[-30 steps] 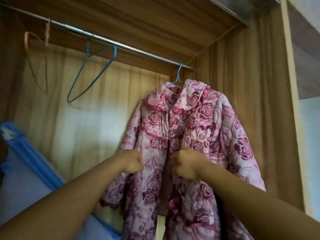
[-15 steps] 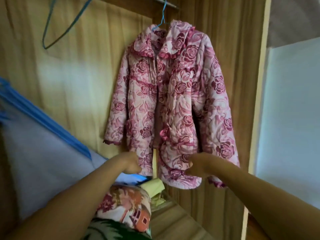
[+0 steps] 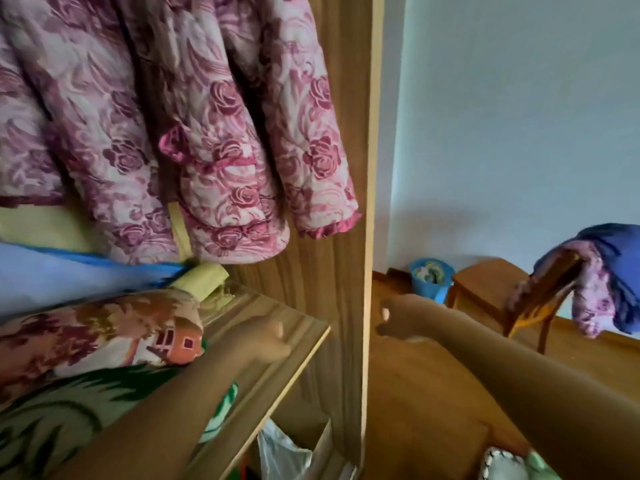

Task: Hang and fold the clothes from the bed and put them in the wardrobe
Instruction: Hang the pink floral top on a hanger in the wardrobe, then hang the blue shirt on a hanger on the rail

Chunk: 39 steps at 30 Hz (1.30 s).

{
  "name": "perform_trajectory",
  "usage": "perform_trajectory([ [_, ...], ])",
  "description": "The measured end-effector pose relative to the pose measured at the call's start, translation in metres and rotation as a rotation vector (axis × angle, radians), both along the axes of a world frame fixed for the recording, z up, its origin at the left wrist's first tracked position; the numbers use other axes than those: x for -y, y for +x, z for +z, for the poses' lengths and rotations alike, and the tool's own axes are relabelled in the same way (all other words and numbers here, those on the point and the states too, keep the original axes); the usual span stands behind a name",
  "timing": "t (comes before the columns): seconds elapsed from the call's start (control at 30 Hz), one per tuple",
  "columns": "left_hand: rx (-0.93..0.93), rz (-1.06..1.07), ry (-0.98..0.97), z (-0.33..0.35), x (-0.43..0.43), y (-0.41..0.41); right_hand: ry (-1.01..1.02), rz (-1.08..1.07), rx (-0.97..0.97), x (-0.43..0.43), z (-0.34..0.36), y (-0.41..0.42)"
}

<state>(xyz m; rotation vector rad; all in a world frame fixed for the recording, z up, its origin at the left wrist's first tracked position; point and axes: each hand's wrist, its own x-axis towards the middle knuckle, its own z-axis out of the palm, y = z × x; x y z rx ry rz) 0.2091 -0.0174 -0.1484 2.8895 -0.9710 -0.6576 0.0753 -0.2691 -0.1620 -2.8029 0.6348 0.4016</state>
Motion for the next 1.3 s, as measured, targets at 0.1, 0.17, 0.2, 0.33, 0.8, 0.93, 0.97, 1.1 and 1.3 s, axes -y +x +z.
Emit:
perform_trajectory([
  [0.1, -0.092, -0.12, -0.023, -0.031, 0.057, -0.021, 0.031, -0.153, -0.065, 0.034, -0.031, -0.043],
  [0.17, -0.13, -0.169, -0.048, -0.045, 0.095, -0.034, 0.039, -0.235, -0.096, 0.056, -0.045, -0.069],
  [0.2, -0.144, -0.185, -0.061, -0.052, 0.114, -0.039, 0.043, -0.268, -0.11, 0.066, -0.05, -0.082],
  [0.33, -0.142, -0.316, -0.044, -0.073, 0.193, -0.058, 0.067, -0.387, -0.134, 0.107, -0.068, -0.123],
  [0.8, -0.029, -0.588, 0.069, -0.12, 0.488, -0.077, 0.228, -0.765, -0.098, 0.315, -0.116, -0.201],
  [0.93, 0.019, -0.636, 0.048, -0.126, 0.565, -0.079, 0.217, -0.853, -0.049, 0.379, -0.12, -0.212],
  [0.97, 0.029, -0.651, 0.049, -0.128, 0.581, -0.081, 0.209, -0.868, -0.035, 0.392, -0.121, -0.213],
  [1.1, 0.059, -0.72, 0.039, -0.132, 0.639, -0.088, 0.223, -0.931, -0.01, 0.426, -0.131, -0.221],
  [1.3, 0.068, -0.855, 0.03, -0.141, 0.723, -0.093, 0.199, -1.051, -0.028, 0.482, -0.138, -0.236],
])
